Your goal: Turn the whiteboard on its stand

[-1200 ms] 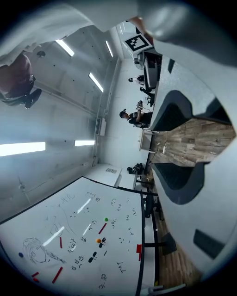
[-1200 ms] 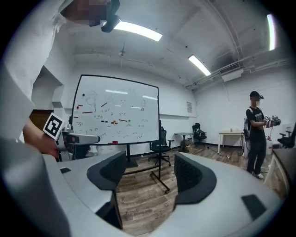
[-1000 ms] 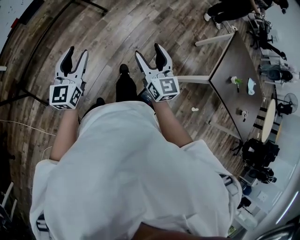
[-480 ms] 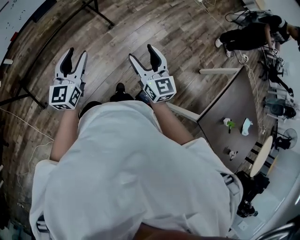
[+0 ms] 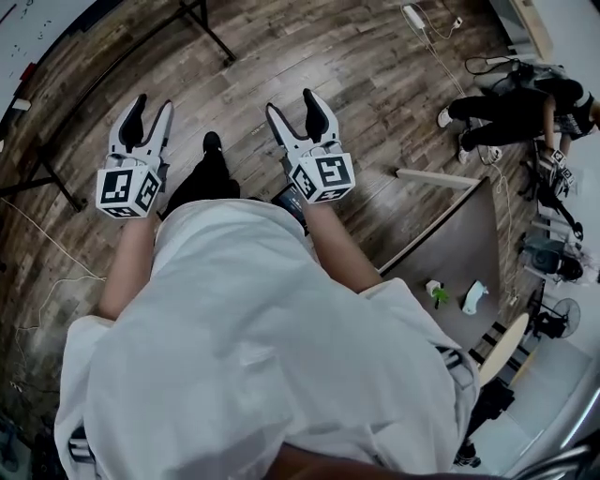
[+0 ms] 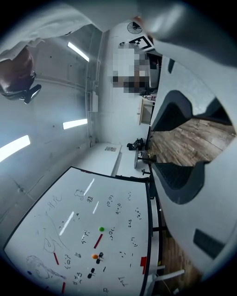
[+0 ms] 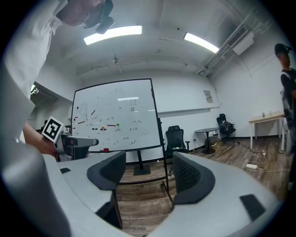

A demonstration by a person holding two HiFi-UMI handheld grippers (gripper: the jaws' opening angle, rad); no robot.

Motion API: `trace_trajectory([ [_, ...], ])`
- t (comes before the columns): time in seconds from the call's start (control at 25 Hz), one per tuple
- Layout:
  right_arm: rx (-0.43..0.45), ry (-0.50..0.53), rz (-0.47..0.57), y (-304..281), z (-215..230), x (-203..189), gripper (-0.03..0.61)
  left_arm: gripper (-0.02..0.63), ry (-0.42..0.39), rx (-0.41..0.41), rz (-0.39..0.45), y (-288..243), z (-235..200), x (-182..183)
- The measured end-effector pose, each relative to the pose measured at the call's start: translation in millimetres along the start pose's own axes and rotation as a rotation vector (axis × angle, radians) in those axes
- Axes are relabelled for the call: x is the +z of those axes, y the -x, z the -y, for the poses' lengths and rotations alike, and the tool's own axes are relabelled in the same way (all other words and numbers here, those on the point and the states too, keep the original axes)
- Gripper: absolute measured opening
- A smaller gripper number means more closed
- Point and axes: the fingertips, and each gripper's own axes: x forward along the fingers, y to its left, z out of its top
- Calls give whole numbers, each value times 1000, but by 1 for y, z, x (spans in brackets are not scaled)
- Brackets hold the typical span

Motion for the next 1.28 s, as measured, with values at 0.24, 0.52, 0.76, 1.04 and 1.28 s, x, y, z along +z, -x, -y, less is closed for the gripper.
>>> trace_trajectory([
  [0.24, 8, 13, -31, -45, 43, -2, 314, 207, 16, 21, 31, -60, -22, 1],
  [0.52, 60, 29, -69, -140, 96, 7, 313, 207, 34, 51, 30, -157, -68, -1],
  [0.76, 147, 67, -65, -243, 134, 37, 313, 207, 25, 85, 39, -240, -109, 20],
  [1.04, 250, 99, -57, -340, 150, 64, 313, 207, 34, 186, 84, -281, -162, 46],
  [1.28, 363, 134, -50, -403, 142, 85, 313, 207, 39, 285, 119, -290, -200, 62],
])
